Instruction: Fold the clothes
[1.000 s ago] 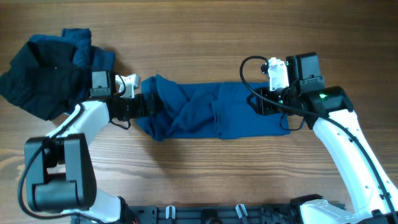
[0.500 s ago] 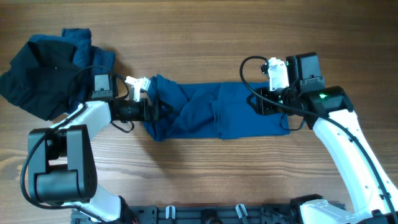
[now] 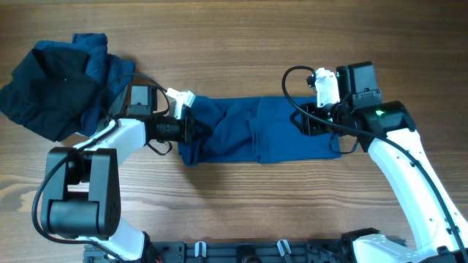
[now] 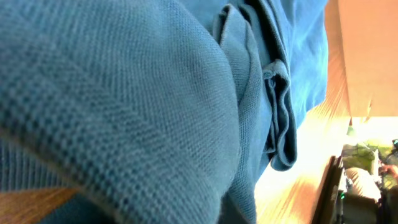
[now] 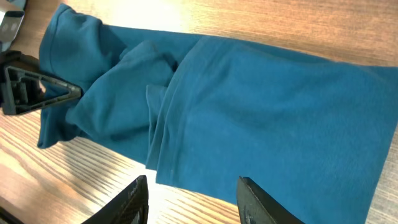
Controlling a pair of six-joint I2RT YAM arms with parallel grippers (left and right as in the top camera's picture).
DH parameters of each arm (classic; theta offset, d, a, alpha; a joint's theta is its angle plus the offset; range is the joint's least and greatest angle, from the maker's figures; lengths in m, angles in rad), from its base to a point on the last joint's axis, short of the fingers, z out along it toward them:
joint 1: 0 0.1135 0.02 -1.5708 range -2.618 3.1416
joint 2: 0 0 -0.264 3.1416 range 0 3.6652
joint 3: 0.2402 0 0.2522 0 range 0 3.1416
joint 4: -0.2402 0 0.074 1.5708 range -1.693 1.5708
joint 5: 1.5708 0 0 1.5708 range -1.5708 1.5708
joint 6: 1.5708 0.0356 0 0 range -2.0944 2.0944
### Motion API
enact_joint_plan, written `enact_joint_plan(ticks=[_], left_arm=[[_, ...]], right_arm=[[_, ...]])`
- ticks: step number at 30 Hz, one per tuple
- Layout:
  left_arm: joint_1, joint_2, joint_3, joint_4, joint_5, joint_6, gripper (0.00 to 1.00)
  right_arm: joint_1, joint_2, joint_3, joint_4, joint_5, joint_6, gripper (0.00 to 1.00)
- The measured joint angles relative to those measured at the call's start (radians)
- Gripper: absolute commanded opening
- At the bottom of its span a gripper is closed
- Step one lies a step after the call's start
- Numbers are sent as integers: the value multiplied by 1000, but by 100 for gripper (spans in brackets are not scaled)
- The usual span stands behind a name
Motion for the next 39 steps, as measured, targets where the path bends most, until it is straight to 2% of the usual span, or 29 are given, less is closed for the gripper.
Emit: enact_joint_plan(ticks=[3, 5, 9, 14, 17, 22, 28, 33, 34, 35, 37, 38, 39], left_arm=[[10, 0, 0, -8, -7, -77, 4], [40, -12, 3, -67, -15, -120, 4], [114, -106, 55, -317, -81, -160, 4], [125, -259, 296, -605, -259, -170, 4], [66, -294, 460, -692, -376, -177, 4], [-115, -272, 504, -691, -519, -234, 4], [-332, -66, 504, -570, -618, -325, 4], [-428, 41, 503, -451, -644, -360, 4], [-451, 57, 503, -423, -649, -364, 11], [-472, 68, 503, -397, -652, -367, 31], [-513, 82, 503, -359, -657, -374, 53], [-526, 85, 503, -352, -656, -377, 72], [-543, 88, 503, -348, -659, -377, 81]], right_arm=[[0, 0, 0, -8, 0, 0, 45], [0, 0, 0, -9, 0, 0, 45], [0, 0, 0, -10, 0, 0, 45], [0, 0, 0, -10, 0, 0, 45], [0, 0, 0, -10, 0, 0, 45], [0, 0, 0, -10, 0, 0, 45], [0, 0, 0, -11, 0, 0, 45], [0, 0, 0, -11, 0, 0, 45], [0, 0, 0, -11, 0, 0, 45], [0, 0, 0, -11, 0, 0, 45], [0, 0, 0, -11, 0, 0, 45], [0, 0, 0, -13, 0, 0, 45], [0, 0, 0, -16, 0, 0, 45]])
